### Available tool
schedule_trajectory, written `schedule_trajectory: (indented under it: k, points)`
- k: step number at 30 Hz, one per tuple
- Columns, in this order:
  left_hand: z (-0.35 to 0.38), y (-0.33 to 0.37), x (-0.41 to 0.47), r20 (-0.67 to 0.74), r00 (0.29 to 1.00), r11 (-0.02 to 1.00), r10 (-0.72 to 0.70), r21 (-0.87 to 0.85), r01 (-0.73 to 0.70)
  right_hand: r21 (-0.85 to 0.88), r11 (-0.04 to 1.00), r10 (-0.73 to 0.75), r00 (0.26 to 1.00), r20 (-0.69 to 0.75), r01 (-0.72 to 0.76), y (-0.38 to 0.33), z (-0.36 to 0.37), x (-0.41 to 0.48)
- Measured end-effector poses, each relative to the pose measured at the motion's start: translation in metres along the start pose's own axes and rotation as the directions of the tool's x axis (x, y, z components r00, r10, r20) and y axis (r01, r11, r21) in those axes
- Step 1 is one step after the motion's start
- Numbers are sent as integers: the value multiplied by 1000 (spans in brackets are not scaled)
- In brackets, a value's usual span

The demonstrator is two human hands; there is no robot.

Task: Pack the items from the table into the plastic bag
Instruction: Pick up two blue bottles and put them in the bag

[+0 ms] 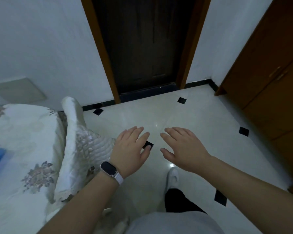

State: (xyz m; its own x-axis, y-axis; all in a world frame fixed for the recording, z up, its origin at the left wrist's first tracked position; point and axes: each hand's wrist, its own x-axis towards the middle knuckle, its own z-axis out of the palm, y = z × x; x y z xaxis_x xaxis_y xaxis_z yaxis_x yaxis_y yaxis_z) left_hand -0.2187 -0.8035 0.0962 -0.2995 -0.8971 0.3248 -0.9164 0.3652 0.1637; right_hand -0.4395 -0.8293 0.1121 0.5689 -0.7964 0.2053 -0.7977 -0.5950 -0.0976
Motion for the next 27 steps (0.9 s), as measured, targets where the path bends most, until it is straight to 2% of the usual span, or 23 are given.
schedule_trajectory:
  k: [5,10,18,22,27]
  points:
    - [14,-41,68,67,994,990,-91,116,83,58,997,-59,998,9,58,49,29,83]
    - [23,-71,152,136,974,970,-180,187,153,106,989,-111,990,86,102,106,31,173]
    - [28,-114,249,92,956,933,-279,262,247,156,965,-232,965,120,212,173,29,291]
    - [27,-148,270,72,935,903,-347,295,313,193,951,-268,957,114,243,174,38,332]
    - [26,-203,290,-19,901,863,-434,278,422,223,928,-325,941,96,298,163,57,398]
